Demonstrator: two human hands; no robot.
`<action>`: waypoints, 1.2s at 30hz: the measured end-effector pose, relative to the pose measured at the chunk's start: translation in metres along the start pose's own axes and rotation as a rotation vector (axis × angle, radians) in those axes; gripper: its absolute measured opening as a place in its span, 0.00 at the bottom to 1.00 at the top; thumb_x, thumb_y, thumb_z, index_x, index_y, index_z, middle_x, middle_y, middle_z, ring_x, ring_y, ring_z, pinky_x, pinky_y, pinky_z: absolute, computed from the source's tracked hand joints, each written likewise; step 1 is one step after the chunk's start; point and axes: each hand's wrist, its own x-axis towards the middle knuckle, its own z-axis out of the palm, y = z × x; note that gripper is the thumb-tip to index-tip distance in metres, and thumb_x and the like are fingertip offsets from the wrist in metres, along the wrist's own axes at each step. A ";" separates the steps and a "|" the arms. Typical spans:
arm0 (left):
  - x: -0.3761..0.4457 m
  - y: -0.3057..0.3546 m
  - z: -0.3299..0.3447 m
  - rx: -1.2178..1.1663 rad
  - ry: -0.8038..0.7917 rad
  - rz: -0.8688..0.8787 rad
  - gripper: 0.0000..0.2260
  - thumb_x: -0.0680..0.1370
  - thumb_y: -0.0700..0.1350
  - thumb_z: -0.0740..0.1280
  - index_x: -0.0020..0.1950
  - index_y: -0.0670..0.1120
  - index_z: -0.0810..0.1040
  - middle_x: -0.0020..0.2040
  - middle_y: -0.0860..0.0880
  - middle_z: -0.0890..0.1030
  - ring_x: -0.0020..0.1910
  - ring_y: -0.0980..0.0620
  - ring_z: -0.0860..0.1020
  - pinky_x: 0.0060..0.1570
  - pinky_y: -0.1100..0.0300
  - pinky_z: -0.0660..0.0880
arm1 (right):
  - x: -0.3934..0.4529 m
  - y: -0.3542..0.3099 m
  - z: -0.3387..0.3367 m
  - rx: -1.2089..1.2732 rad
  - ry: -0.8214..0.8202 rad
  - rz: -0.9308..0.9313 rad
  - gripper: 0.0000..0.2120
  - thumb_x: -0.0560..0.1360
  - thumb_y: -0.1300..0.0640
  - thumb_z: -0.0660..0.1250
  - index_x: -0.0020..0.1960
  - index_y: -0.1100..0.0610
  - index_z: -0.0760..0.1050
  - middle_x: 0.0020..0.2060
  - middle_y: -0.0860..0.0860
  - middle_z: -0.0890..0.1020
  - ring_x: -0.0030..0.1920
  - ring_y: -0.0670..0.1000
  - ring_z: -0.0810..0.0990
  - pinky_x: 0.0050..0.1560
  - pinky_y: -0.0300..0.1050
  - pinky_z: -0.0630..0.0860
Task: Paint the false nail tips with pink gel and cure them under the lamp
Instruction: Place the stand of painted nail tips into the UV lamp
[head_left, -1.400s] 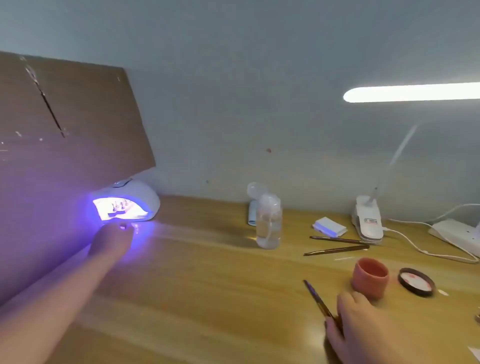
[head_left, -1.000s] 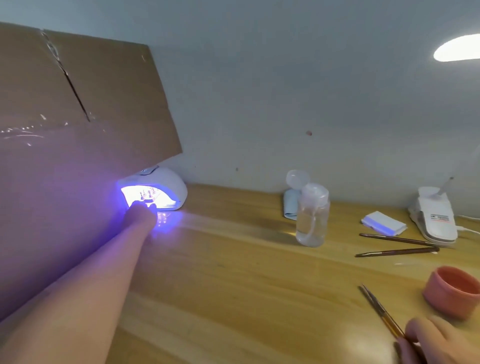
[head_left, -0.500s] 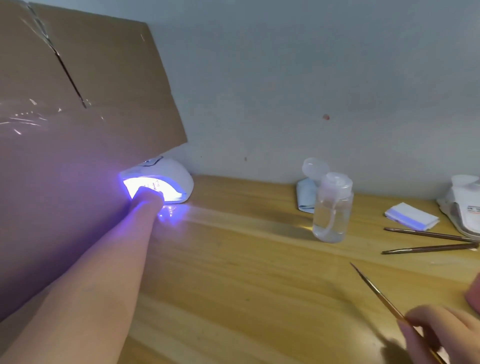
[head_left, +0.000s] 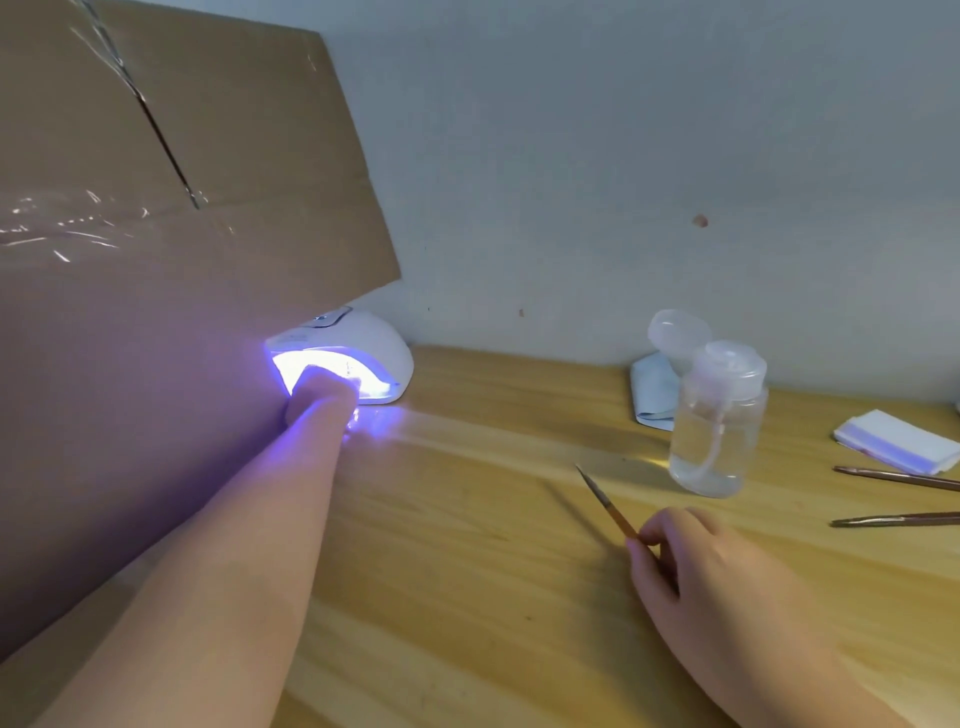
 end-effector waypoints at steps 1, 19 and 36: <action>0.002 -0.001 0.002 -0.015 0.017 -0.004 0.13 0.75 0.52 0.67 0.42 0.41 0.77 0.26 0.44 0.78 0.21 0.46 0.75 0.26 0.58 0.75 | 0.000 -0.001 0.000 -0.017 0.007 -0.008 0.08 0.77 0.43 0.58 0.46 0.46 0.72 0.40 0.42 0.73 0.38 0.48 0.78 0.36 0.45 0.75; -0.060 -0.014 -0.024 0.143 0.171 0.036 0.18 0.75 0.58 0.71 0.43 0.43 0.74 0.34 0.48 0.74 0.32 0.48 0.74 0.28 0.61 0.66 | 0.000 -0.003 0.001 -0.017 0.070 -0.065 0.08 0.76 0.48 0.64 0.44 0.51 0.76 0.37 0.45 0.78 0.34 0.53 0.79 0.30 0.47 0.74; -0.327 0.005 -0.043 -0.531 -0.161 0.622 0.05 0.75 0.47 0.73 0.42 0.54 0.78 0.27 0.56 0.78 0.25 0.62 0.72 0.27 0.70 0.67 | -0.097 0.104 -0.146 0.187 0.383 0.126 0.04 0.74 0.55 0.69 0.40 0.52 0.79 0.29 0.41 0.77 0.33 0.44 0.74 0.34 0.44 0.67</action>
